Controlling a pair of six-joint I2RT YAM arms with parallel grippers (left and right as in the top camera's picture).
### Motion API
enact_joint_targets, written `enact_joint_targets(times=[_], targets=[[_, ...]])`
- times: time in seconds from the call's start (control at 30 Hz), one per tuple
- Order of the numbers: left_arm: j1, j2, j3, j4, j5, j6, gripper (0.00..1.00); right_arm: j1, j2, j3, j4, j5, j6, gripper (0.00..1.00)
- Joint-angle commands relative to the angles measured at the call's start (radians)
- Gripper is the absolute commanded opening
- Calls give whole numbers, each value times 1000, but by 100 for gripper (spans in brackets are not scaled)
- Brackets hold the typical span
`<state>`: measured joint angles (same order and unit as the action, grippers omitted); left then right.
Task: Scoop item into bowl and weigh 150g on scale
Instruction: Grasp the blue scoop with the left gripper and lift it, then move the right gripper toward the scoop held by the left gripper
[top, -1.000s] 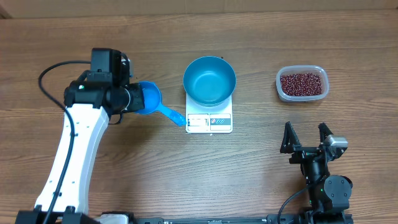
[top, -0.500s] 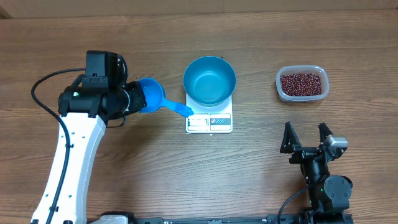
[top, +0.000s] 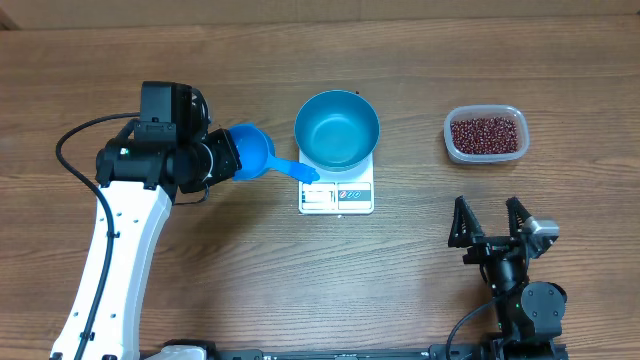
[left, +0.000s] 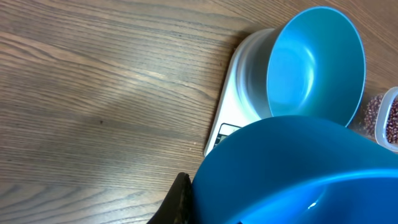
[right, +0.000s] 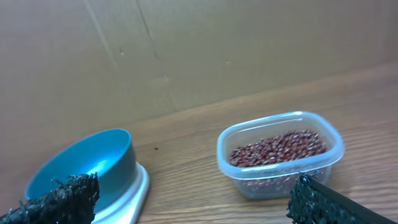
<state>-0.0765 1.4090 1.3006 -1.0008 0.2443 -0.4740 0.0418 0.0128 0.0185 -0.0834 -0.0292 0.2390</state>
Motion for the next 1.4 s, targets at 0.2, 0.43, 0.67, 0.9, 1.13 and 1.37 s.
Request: enact_joint_targets(times=[0.2,0.43,0.67,0.9,1.13,1.37], targets=[[-67,-27,16,71,82,-29,4,3,-9,-10,20,-155,161,100],[-82,-27,16,103,82,-59,4,3,2,43,36,-334,164,100],[-83,-27,16,116,89,-58,4,3,147,221,-20,-371,165,100],[-83,-28,16,147,90,-69,4,3,441,440,-35,-517,165,100],[-83,-27,16,169,105,-98,4,3,761,720,-119,-677,165,100],[-83,-27,16,194,109,-127,4,3,1029,985,-304,-760,153,100]])
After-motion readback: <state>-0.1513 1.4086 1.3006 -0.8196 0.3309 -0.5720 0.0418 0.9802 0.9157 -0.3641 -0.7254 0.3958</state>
